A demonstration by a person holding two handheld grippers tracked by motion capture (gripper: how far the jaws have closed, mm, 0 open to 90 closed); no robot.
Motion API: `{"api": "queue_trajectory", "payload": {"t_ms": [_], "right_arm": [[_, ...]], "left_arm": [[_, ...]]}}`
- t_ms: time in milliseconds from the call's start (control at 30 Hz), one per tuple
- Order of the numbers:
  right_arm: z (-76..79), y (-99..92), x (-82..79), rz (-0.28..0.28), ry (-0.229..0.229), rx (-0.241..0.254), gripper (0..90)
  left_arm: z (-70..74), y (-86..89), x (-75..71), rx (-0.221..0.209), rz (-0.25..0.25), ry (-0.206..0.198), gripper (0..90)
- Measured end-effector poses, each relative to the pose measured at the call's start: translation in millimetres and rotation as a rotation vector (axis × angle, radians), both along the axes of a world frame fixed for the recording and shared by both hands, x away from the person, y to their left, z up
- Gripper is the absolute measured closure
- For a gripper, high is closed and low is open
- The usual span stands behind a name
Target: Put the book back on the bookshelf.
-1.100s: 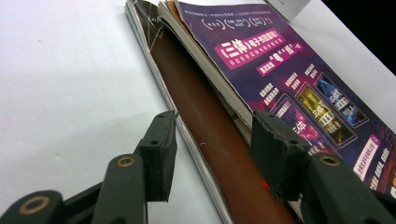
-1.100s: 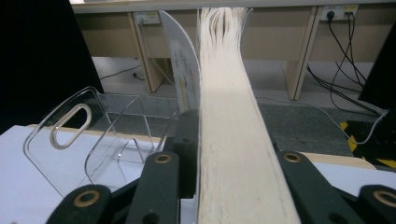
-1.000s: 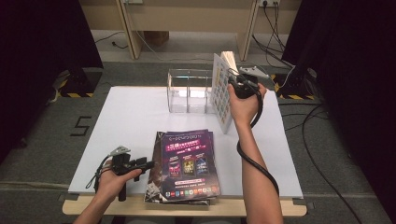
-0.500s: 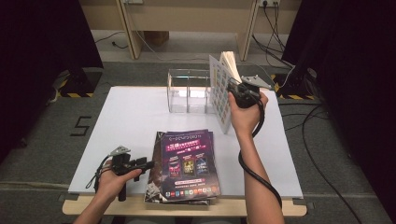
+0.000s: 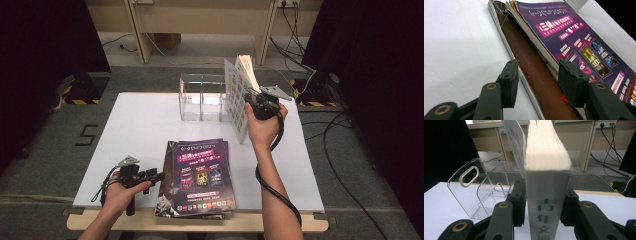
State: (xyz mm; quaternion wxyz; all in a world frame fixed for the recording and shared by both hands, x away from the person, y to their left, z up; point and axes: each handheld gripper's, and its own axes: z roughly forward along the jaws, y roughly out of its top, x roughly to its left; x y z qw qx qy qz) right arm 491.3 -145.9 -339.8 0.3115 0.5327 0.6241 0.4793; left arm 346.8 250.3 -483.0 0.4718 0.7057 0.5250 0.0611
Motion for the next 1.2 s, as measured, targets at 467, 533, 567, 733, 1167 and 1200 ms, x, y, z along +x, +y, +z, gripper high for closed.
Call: {"api": "queue_trajectory", "payload": {"t_ms": [467, 533, 567, 733, 1167, 1200], "right_arm": [[-5.1, -0.5, -3.8, -0.004, -0.005, 0.001, 63.8], [-5.8, -1.3, -3.5, -0.005, 0.000, -0.002, 63.9], [-5.6, -1.8, -3.2, -0.006, 0.003, 0.001, 64.1], [1.6, -3.4, 1.3, -0.008, 0.001, 0.010, 67.6], [9.9, 3.6, 10.3, -0.017, 0.004, -0.028, 71.5], [10.3, 3.8, 11.3, -0.016, 0.007, -0.034, 72.0]], "left_arm": [[0.5, 0.8, 0.2, 0.001, 0.000, -0.004, 50.2], [0.0, 0.2, 0.2, 0.001, -0.002, 0.001, 50.1], [0.0, 0.2, 0.2, 0.001, -0.002, 0.001, 50.1], [-1.1, 0.1, 0.5, 0.002, -0.001, 0.001, 50.0], [-0.5, 1.8, 1.5, -0.001, 0.001, 0.000, 50.1], [-0.5, 1.8, 1.5, -0.001, 0.001, 0.000, 50.1]]}}
